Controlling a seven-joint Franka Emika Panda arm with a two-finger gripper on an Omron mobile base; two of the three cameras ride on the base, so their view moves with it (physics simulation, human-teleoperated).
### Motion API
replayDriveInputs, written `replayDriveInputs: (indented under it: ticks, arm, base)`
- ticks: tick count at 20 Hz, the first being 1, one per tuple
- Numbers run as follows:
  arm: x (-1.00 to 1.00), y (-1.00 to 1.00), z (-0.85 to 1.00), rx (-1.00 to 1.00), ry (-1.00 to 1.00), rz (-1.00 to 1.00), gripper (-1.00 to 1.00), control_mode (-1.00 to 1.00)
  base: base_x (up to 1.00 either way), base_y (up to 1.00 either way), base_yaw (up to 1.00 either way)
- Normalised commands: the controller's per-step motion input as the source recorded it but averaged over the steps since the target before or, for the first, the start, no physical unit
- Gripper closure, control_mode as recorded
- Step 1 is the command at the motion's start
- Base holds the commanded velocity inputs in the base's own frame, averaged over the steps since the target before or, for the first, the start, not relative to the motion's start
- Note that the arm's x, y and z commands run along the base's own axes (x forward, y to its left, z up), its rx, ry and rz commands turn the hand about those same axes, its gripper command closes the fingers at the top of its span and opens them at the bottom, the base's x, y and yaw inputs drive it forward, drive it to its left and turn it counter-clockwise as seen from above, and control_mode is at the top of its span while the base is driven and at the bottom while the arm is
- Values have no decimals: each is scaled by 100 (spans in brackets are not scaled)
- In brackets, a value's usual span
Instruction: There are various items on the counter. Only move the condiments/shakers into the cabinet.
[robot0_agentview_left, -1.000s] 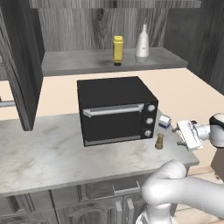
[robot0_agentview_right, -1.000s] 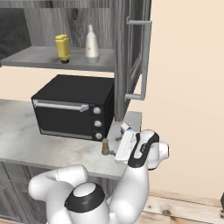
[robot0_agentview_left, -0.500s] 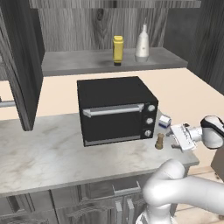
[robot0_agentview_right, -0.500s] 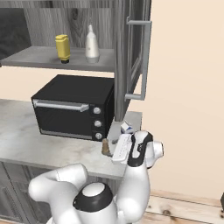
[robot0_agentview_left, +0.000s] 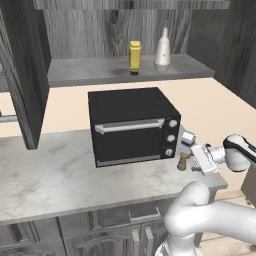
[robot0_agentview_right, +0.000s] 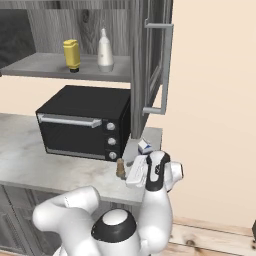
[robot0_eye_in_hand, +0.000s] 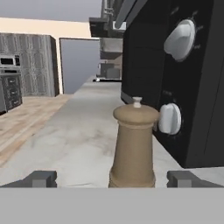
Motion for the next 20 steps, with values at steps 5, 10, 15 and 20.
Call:
replayDriveInputs:
  ticks: [5,10,15,20]
  arm:
    - [28,0,-14,0,5,-3,-100,-100]
    - [31,0,-10,0,2,-3,-100,-100]
    - [9,0,-5,0,0,-2,-100,-100]
    - [0,6,-8,0,1,0,-100,-100]
  base:
    - [0,0,0]
    - [0,0,0]
    - [0,0,0]
    - [0,0,0]
